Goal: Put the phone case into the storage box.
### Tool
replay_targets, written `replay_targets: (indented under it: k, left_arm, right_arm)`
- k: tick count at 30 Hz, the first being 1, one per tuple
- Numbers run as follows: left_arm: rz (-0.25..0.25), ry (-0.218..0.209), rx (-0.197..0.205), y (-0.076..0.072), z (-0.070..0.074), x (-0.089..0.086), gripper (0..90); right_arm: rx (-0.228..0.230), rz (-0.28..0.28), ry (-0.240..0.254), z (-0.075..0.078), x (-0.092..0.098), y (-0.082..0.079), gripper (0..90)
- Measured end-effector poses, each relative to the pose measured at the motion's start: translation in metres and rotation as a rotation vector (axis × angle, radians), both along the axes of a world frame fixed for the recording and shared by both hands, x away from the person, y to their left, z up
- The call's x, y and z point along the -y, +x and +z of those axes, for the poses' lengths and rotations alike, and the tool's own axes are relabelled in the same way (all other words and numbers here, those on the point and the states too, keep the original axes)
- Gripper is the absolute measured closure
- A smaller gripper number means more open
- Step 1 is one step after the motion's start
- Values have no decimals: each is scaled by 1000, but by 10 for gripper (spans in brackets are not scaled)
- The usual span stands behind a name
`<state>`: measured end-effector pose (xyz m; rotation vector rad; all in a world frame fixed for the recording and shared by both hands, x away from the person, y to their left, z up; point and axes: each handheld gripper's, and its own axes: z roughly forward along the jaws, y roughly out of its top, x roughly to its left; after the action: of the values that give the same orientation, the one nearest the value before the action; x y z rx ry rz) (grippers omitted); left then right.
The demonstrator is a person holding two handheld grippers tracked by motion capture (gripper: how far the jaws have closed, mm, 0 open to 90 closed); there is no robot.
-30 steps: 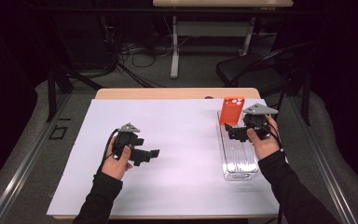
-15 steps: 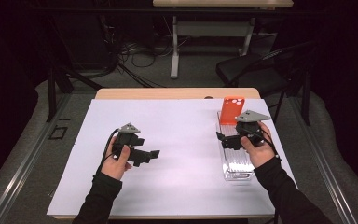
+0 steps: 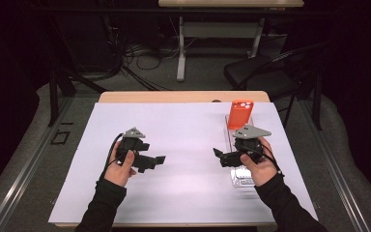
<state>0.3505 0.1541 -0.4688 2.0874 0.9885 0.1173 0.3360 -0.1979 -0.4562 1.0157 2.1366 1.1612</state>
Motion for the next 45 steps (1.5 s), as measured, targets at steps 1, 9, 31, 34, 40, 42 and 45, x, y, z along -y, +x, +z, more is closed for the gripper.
replay_targets:
  k: [1, 9, 31, 34, 40, 42, 45]
  left_arm:
    - [-1, 1, 0, 0, 0, 0, 156]
    - [-3, 1, -1, 0, 0, 1, 156]
    - [-6, 6, 2, -1, 0, 2, 156]
    - [-9, 6, 6, -1, 0, 2, 156]
    - [-10, 8, 7, -1, -1, 2, 156]
    - [-7, 7, 6, -1, -1, 2, 156]
    - [-11, 10, 8, -1, -1, 2, 156]
  right_arm:
    - [1, 3, -1, -1, -2, -2, 5]
    - [9, 47, -9, -11, -18, -16, 30]
    - [6, 167, -19, -46, -54, -47, 31]
    - [6, 178, -23, -50, -56, -49, 31]
    - [-2, 190, -4, -55, -58, -52, 32]
    - [-9, 193, 7, -58, -59, -52, 32]
    - [-16, 202, 9, -61, -59, -53, 31]
